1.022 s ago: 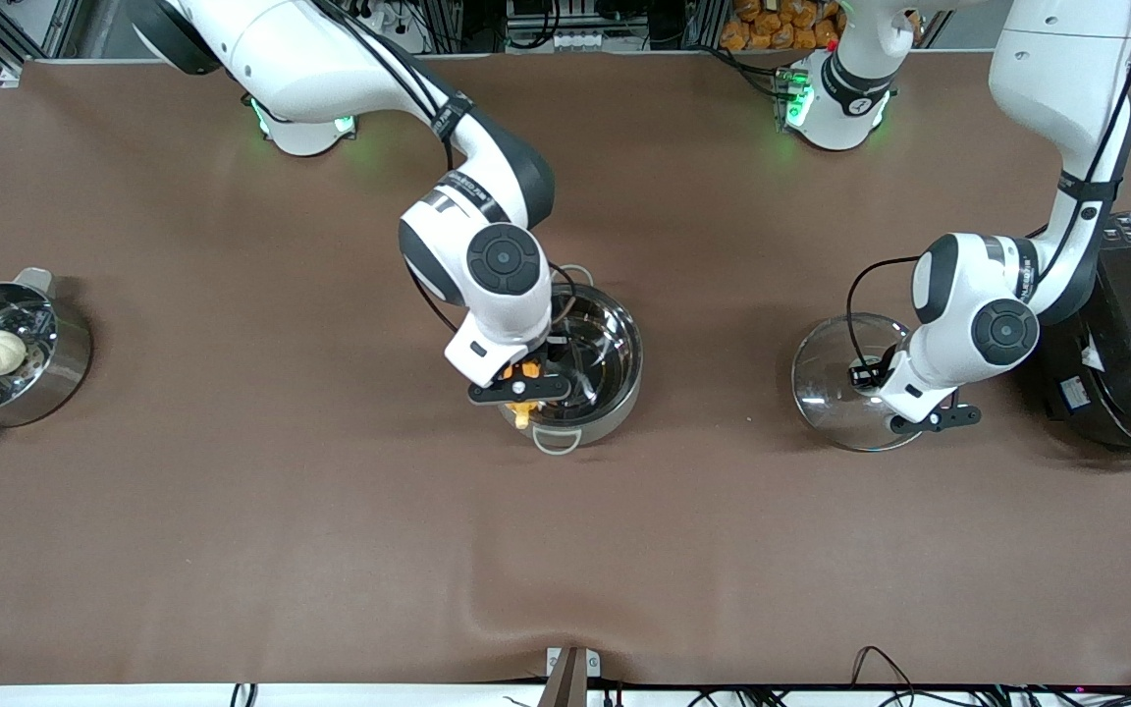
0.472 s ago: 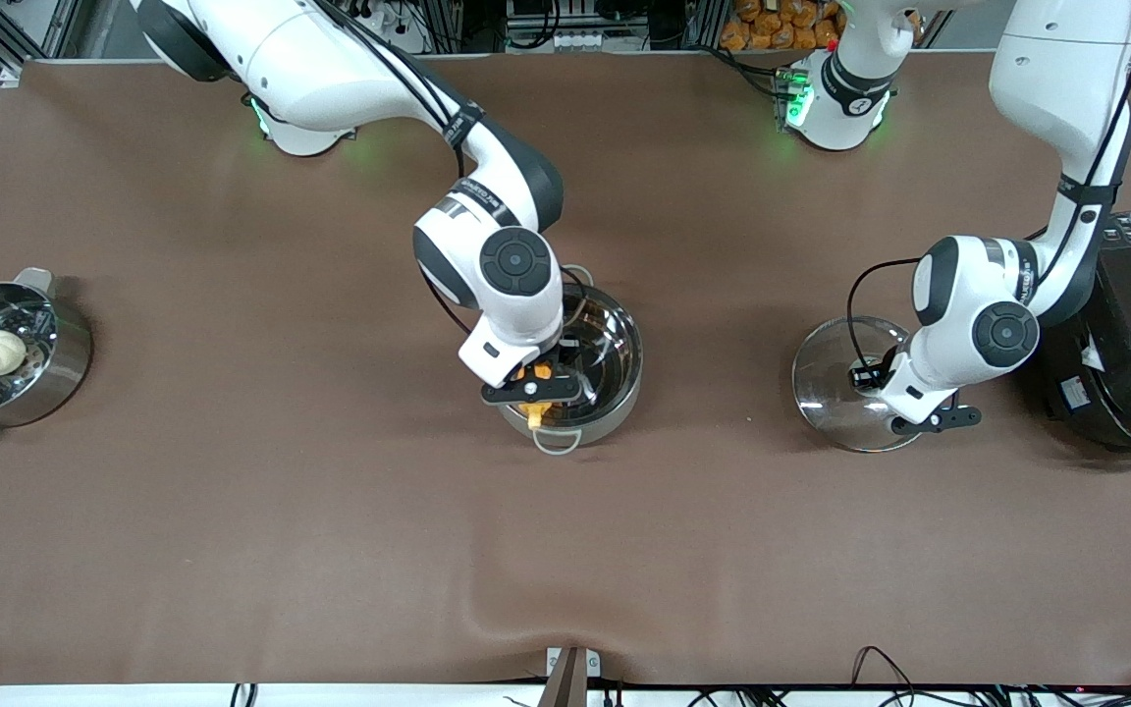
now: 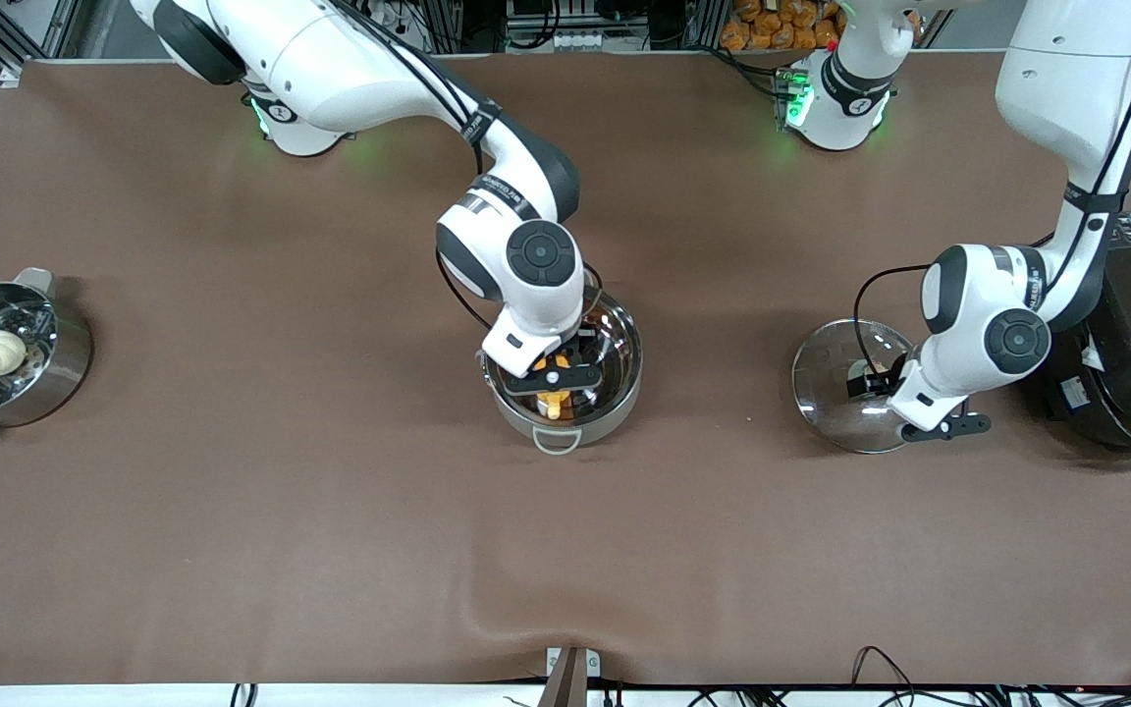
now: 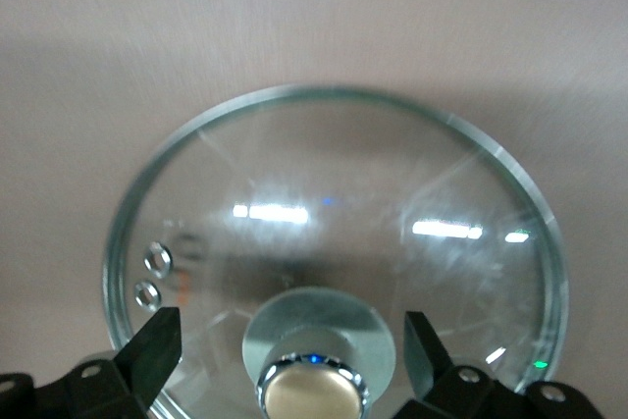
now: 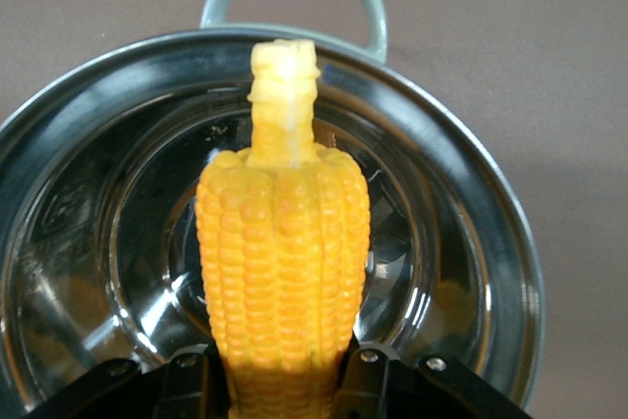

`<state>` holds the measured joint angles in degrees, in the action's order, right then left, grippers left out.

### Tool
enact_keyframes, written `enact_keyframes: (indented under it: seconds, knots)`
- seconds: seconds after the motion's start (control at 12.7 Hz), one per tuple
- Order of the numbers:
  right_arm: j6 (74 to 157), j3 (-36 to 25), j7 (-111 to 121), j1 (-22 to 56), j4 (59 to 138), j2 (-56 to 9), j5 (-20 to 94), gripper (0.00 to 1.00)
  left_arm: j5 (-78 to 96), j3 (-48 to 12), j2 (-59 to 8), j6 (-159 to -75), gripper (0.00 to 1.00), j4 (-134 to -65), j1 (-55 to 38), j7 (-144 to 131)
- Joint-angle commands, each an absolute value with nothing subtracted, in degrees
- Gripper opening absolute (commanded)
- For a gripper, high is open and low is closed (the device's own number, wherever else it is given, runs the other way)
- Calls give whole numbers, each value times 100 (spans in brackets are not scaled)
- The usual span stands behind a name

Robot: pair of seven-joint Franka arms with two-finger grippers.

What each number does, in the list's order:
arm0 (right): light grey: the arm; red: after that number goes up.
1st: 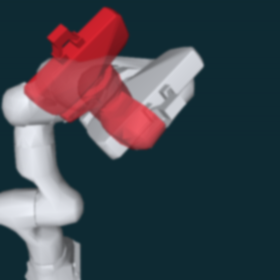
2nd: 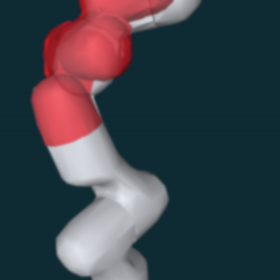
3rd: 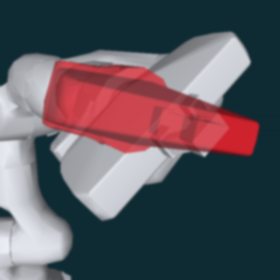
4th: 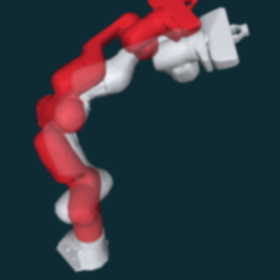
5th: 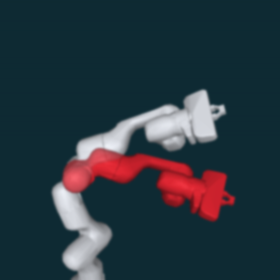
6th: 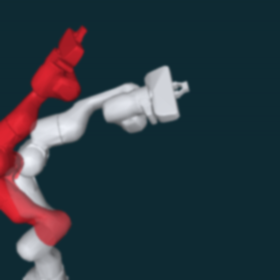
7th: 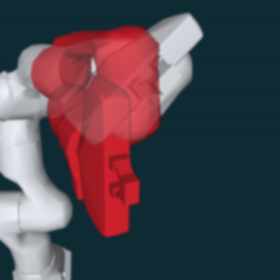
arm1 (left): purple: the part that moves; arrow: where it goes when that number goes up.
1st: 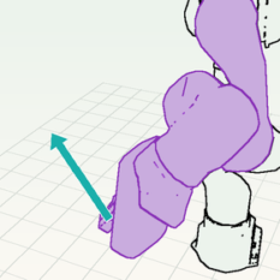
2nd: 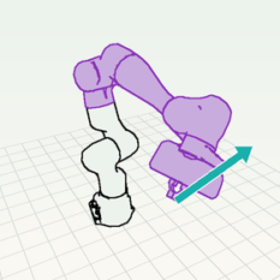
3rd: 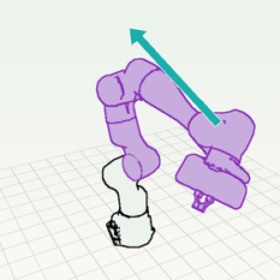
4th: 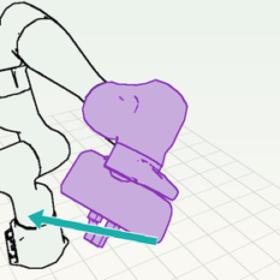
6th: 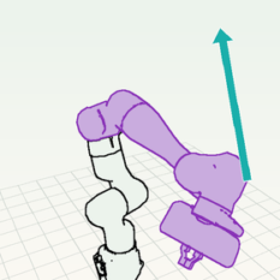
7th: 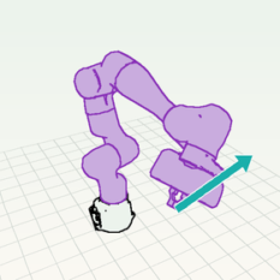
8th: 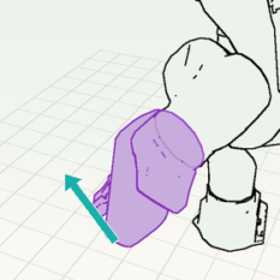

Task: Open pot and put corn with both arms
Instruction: 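Lower the corn into the pot while the left gripper sets the lid down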

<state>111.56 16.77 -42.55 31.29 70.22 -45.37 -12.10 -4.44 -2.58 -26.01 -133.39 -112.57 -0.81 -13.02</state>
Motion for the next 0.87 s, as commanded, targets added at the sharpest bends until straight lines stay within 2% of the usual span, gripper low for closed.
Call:
enact_keyframes:
  seconds: [0.0, 0.24, 0.31, 0.39, 0.47, 0.79]
  knots:
    - [11109, 1600, -4612, 3252, 6864, -4632, -1178, 0, -589, -308, -2295, -12607, 100, -10690, 9, -1239]
    - [11101, 1600, -4711, 3349, 6899, -4649, -1187, 0, -580, -316, -1952, -11736, 100, -9925, 0, -1248]
    - [11101, 1600, -4711, 3349, 6899, -4649, -1187, 20, -554, -316, -1812, -11351, 100, -9723, 9, -1248]
    - [11101, 1582, -4711, 3349, 6899, -4649, -1204, 95, -510, -316, -1680, -11007, 100, -9529, 9, -1239]
    - [11109, 1582, -4763, 3357, 6891, -4649, -1230, 100, -501, -334, -1600, -10726, 100, -9284, 0, -1248]
    - [11109, 1582, -5071, 3340, 6891, -4641, -1239, 100, -186, -378, -1390, -9643, 100, -8561, -53, -1248]
